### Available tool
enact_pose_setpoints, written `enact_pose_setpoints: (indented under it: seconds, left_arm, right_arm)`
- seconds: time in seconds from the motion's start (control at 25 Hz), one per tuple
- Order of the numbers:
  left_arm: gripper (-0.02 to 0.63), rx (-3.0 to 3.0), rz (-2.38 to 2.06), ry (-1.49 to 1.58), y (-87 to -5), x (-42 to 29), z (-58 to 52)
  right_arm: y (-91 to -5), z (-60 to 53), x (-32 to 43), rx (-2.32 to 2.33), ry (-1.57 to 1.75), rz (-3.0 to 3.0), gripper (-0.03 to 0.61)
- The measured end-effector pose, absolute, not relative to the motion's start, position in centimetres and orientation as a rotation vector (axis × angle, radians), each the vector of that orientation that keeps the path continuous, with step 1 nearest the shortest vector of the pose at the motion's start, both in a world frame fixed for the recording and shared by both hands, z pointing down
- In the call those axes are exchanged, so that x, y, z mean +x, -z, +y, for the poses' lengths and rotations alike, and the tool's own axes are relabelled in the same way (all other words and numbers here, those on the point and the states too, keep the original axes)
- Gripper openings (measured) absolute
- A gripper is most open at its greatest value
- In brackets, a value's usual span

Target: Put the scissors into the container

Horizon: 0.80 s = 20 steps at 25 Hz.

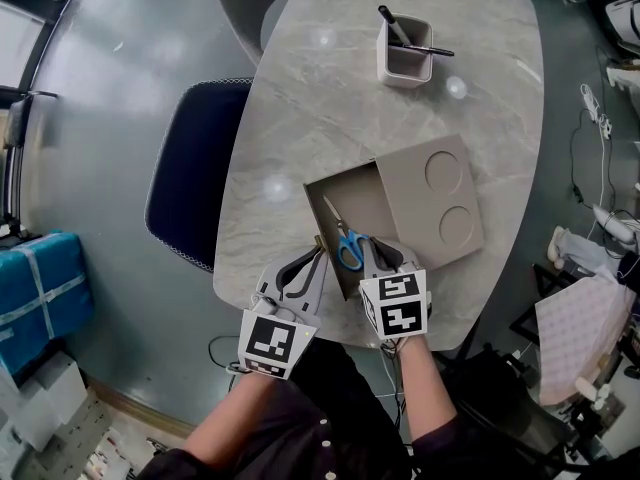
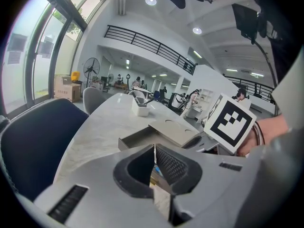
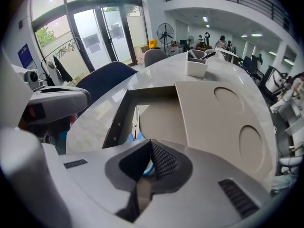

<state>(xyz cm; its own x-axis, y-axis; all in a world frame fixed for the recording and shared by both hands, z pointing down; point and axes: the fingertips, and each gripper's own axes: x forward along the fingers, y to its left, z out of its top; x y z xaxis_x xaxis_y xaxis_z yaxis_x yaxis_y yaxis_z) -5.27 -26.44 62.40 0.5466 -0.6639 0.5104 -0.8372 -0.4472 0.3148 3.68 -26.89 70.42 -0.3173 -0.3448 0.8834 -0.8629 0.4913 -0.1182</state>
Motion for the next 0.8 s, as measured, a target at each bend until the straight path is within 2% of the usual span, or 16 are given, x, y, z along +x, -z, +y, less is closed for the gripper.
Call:
enact_pose_setpoints:
  seconds: [0.28, 0.8]
  left_arm:
    - [0.021, 2.262, -1.262, -0.407, -60.4, -5.6, -26.6]
    - [0.02, 2.354, -1.373, -0.375, -52.8, -4.3, -24.3]
  right_arm:
    - [-67.0, -27.0, 4.2, 1.066, -0.76, -1.964, -0.003]
    - [-54.4, -25.7, 6.0, 1.275, -0.569, -2.275, -0.003]
